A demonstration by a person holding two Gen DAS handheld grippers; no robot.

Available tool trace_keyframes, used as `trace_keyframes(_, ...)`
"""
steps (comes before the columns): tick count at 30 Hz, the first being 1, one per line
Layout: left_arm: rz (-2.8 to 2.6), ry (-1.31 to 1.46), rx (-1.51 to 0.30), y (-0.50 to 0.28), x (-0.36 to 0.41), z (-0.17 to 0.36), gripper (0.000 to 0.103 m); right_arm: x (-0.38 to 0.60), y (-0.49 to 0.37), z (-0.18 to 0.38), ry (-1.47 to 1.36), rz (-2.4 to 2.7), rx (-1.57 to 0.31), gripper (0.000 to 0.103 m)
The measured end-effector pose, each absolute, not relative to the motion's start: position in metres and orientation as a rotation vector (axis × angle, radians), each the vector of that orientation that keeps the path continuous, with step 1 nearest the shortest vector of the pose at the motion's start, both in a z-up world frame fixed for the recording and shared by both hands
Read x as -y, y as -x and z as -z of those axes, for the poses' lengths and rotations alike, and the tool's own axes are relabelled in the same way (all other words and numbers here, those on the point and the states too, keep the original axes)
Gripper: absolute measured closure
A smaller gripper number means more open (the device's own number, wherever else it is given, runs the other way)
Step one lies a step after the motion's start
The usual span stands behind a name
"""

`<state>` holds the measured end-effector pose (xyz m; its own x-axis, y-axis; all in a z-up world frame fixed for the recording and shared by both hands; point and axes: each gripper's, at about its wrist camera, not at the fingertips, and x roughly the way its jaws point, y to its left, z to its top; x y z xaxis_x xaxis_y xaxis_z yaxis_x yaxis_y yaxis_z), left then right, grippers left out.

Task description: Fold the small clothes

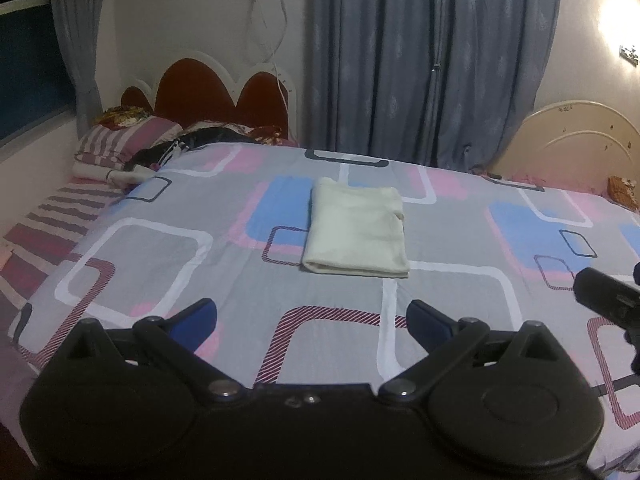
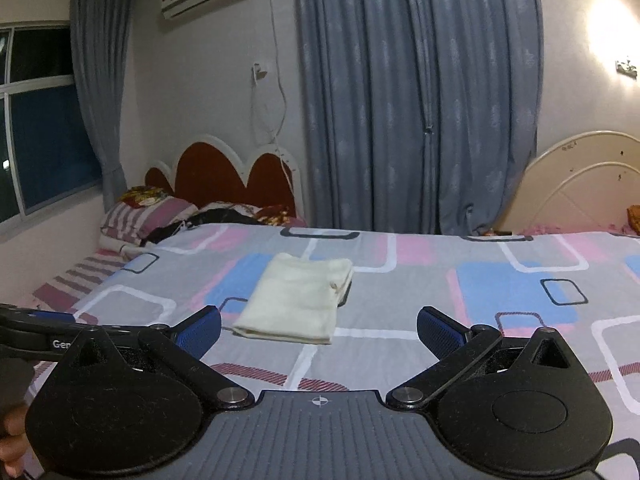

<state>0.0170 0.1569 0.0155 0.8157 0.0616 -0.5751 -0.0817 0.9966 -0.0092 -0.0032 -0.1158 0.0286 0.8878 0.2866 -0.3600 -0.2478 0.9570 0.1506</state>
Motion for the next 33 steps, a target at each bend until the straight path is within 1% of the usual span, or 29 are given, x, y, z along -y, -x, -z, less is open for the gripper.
trace_keyframes(10, -0.088, 0.032, -0.579, 0.002, -0.148, -0.021, 0.002, 0.125, 0.017, -0.028, -0.099, -0.301, -0.375, 0.000)
trace_keyframes(33, -0.091, 0.022, -0.563, 0.006, -0.143, -0.026, 0.002, 0.141, 0.023, -0.026, -0.102, -0.300, -0.373, 0.000)
